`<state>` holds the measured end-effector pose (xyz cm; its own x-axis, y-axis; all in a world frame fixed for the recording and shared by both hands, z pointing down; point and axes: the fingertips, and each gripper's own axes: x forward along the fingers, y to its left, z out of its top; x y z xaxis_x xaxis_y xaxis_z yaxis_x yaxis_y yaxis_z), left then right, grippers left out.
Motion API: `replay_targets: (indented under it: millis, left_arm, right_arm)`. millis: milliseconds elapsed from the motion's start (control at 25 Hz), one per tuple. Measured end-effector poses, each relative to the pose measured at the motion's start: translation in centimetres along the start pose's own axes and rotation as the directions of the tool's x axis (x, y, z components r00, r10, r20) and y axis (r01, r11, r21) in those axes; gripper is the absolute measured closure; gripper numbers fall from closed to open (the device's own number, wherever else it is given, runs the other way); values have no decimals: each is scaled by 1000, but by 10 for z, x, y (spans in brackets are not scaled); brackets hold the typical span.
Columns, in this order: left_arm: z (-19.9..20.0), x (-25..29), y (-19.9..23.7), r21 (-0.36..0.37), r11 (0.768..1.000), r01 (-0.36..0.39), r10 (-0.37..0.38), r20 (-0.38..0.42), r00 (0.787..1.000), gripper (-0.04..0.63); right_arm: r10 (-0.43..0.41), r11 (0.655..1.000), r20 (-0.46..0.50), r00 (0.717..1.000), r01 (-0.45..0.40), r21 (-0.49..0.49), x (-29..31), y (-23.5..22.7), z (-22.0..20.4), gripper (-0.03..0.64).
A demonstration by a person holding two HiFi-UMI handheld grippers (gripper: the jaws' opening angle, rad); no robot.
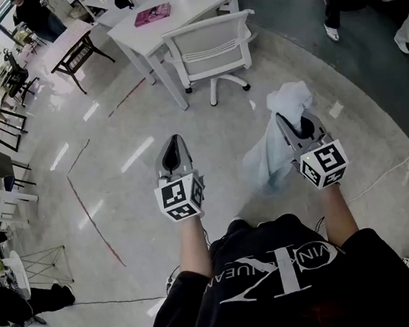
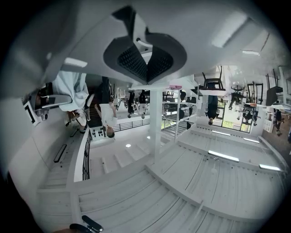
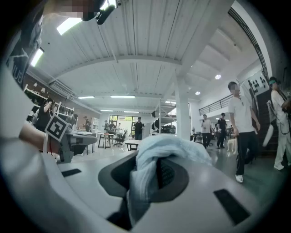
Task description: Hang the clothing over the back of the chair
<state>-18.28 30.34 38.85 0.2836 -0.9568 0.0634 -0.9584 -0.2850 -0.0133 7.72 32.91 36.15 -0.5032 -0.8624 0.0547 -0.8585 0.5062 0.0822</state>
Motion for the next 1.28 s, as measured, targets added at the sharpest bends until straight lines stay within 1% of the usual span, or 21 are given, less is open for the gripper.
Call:
replay_targets:
  millis: [160,680,840,1000,1280]
  left_arm:
    - [0,3,-5,1,1000,1,-1,2,1000,584]
    - [-5,-14,-28,-3,1000,1,-1,1,1000,584]
    - [-7,-13,-31,8,1000,2,-2,-5,1000,584]
    - [-8,0,-31,9,1000,-1,1,-10,1000,584]
    - [-18,49,-37,-4,1000,28,-28,-20,999,584]
  right_arm:
    - [0,1000,2,1000,0,1,-1,-4,-2,541]
    - [5,1000,5,1000,-5,0,-22,-6,-7,541]
    - [7,1000,10,1000,-7,-4,-20,-10,-8,541]
    - [5,1000,29,1000,-5,8,-11,-21,-7,541]
    - [2,1000,36,999,-3,8,17,-48,-13,541]
